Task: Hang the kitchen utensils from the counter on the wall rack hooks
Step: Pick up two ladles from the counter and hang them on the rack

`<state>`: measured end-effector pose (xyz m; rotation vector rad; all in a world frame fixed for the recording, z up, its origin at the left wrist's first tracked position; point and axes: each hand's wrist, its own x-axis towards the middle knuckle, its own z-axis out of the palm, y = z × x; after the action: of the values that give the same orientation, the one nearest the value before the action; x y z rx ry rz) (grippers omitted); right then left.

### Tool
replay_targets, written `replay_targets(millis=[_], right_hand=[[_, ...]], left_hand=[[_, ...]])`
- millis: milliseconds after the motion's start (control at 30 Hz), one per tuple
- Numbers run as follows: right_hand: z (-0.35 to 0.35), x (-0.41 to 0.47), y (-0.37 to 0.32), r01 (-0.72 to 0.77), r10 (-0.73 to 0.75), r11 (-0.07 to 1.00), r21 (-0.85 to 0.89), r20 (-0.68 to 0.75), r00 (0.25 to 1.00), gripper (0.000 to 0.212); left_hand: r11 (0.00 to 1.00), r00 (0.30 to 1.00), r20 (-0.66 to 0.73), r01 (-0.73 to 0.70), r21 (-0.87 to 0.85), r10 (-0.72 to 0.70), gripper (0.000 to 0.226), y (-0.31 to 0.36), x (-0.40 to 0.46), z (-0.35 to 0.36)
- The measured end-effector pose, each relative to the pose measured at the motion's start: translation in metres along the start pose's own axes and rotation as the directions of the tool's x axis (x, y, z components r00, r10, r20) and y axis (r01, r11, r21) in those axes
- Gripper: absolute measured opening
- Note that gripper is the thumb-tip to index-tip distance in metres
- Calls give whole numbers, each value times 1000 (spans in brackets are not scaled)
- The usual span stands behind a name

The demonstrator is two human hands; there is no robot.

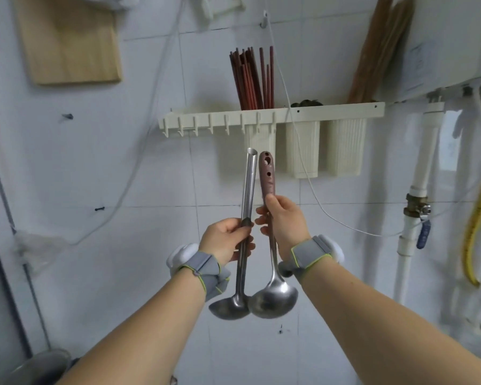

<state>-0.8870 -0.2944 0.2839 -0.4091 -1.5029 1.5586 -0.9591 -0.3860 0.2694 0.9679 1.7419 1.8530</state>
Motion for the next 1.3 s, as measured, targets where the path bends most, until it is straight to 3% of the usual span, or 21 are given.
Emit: replay_targets(millis=[300,1000,1300], right_hand=[[-11,47,-19,74,-73,997,7,-107,992,27],[-13,126,-3,77,-77,997,-23,-16,997,32],[-15,128,1,93,-93,995,-31,-6,996,19]], left_hand=[[998,998,33,-56,6,56,14,14,43,11],[988,995,24,-95,-124,99,18,14,118,31],[985,990,38,-127,-120,133,18,16,125,34]])
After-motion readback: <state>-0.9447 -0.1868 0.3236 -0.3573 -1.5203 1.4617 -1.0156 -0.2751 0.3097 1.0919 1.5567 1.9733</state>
